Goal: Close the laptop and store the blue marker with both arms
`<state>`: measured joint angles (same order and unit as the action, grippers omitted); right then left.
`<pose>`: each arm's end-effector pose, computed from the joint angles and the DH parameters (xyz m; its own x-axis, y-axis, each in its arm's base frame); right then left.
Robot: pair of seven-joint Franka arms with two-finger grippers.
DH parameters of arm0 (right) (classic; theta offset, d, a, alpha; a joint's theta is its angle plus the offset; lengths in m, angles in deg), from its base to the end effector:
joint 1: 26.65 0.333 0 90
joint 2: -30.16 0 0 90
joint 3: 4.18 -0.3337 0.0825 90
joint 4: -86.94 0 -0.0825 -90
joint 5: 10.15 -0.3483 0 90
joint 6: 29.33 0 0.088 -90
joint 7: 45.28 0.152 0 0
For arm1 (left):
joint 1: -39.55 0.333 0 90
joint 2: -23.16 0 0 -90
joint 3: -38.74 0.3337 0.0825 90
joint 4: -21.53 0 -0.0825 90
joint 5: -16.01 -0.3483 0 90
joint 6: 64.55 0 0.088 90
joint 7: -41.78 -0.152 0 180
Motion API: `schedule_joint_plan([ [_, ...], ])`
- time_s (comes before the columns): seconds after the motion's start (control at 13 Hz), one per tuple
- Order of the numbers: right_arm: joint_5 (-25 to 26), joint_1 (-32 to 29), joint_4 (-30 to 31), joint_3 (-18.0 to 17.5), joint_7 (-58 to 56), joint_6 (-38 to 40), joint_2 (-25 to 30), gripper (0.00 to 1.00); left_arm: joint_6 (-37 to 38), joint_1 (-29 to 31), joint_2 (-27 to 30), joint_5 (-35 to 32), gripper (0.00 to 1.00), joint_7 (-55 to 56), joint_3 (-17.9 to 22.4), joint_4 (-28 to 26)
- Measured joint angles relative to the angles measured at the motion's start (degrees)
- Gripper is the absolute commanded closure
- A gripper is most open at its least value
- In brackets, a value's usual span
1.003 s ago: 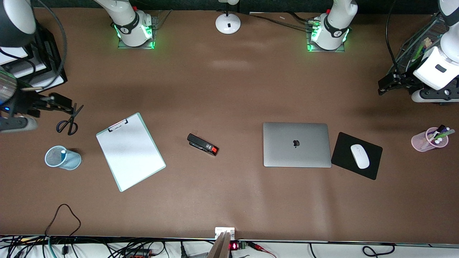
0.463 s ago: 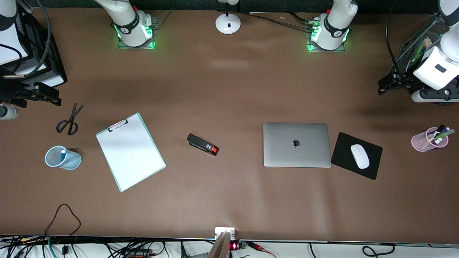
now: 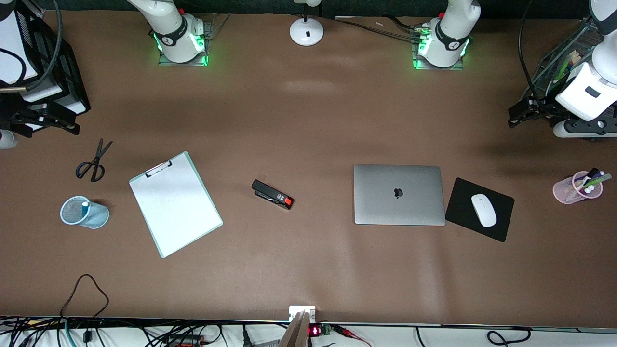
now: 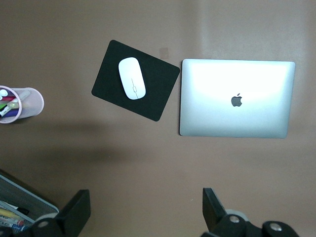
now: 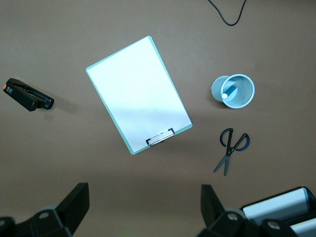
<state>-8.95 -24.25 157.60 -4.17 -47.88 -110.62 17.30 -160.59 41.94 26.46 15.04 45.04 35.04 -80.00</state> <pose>0.5731 0.0205 0.6060 0.9957 0.0838 -0.0398 0.0846 -0.9962 0.0191 0.5017 -0.0098 0.5474 0.9988 0.0325 -0.0371 0.0317 -0.9992 -0.0226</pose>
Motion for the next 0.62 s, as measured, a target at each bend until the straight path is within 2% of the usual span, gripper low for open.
schedule_joint_plan([
  [0.62,-0.04,-0.08,0.22,0.00,0.00,-0.50,0.00,0.00,0.00,-0.05,0.00,0.00,0.00,0.00,-0.02,0.00],
])
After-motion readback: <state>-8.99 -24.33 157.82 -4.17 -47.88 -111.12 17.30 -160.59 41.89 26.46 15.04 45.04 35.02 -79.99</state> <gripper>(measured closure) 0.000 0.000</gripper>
